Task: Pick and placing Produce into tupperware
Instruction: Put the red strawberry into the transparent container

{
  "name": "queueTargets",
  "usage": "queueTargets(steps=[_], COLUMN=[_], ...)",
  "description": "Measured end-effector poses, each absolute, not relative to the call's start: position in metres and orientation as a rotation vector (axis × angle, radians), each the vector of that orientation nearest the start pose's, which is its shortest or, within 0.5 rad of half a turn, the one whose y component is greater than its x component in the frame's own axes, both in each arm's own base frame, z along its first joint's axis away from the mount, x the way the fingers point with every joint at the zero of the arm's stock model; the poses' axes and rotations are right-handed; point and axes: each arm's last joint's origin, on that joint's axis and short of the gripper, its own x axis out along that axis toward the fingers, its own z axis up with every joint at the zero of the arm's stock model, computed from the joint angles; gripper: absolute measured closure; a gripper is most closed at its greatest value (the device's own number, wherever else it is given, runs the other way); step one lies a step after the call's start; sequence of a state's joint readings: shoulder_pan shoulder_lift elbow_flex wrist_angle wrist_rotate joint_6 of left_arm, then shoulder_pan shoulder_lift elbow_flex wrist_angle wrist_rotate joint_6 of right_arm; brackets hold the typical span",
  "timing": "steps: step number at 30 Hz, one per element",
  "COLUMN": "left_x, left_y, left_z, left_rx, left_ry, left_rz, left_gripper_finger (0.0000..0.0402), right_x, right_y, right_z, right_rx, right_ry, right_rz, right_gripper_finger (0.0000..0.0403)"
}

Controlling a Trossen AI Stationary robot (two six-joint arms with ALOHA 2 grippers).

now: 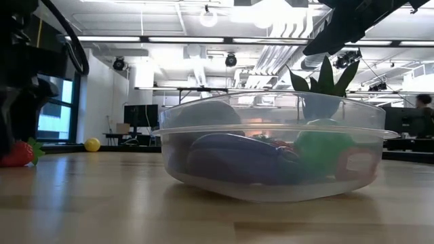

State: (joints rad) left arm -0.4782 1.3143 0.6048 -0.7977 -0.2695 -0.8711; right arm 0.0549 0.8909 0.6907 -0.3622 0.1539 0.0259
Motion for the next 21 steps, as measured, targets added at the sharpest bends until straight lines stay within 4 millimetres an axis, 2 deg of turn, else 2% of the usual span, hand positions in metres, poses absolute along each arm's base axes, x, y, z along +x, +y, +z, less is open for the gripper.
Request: queueTargets(steps=[13, 21], left_x=[0.173, 0.1731], left_y=[-0.0816, -0.0816], left_z=[0.1385, 0.1386], left_rx=[-0.165, -0.175], left_ry=[1.356, 1.351], left_rz=[0.424, 0.435], left_gripper_finger=[0.0151, 0.0207], right_x=[0.1875, 0.1876], right_y=[0.0059, 0.0058], right_z=[0.2674, 0.2675], right_rx=[-0.034, -0.033], right_ry=[0.559, 0.558], right_rz=[-0.103, -0.104], right_gripper_finger=[0.0377, 0.0377])
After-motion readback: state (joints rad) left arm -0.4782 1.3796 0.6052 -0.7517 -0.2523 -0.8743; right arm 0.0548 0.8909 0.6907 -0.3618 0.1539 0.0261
